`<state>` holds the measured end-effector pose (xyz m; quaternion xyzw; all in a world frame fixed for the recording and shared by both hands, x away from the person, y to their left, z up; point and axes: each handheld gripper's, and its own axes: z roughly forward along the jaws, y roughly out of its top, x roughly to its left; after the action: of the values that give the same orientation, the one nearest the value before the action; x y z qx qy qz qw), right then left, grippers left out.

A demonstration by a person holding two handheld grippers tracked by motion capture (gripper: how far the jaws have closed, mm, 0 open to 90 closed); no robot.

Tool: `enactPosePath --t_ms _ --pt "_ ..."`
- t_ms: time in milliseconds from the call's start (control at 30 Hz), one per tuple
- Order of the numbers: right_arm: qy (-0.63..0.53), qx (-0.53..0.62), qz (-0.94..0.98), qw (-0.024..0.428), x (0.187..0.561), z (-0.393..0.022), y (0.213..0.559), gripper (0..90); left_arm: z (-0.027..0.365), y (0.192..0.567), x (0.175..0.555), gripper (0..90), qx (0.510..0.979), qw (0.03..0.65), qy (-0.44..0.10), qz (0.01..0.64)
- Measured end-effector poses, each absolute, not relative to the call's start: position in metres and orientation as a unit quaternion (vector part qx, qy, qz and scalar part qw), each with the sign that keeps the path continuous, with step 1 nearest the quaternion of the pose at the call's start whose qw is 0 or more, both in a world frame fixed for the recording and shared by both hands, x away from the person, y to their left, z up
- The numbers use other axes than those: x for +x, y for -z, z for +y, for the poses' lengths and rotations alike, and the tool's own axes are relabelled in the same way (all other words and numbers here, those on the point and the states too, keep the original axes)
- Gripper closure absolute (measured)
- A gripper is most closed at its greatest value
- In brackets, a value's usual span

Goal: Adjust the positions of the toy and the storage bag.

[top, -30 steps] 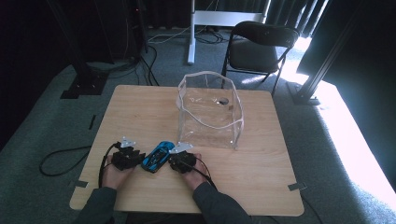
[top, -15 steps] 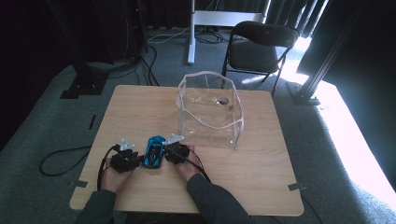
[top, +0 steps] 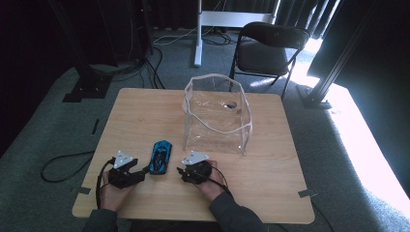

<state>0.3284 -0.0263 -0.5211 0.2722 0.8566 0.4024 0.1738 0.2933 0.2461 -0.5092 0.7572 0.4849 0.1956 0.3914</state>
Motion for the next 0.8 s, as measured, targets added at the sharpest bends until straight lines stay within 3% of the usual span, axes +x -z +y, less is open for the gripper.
enactPosePath --t_ms 200,400,600,800 --pt "-0.402 0.299 0.844 0.192 0.315 -0.069 0.515 48.9 0.237 0.52 0.282 34.7 0.776 0.362 -0.195 0.478" --pt "-0.411 0.332 0.824 0.205 0.308 -0.102 0.516 48.3 0.231 0.527 0.297 44.4 0.788 0.33 -0.198 0.48" --pt "-0.414 0.352 0.81 0.22 0.308 -0.124 0.513 48.3 0.227 0.529 0.312 42.9 0.793 0.33 -0.199 0.471" --pt "-0.422 0.375 0.791 0.235 0.31 -0.144 0.508 48.3 0.227 0.515 0.318 38.0 0.78 0.368 -0.199 0.465"
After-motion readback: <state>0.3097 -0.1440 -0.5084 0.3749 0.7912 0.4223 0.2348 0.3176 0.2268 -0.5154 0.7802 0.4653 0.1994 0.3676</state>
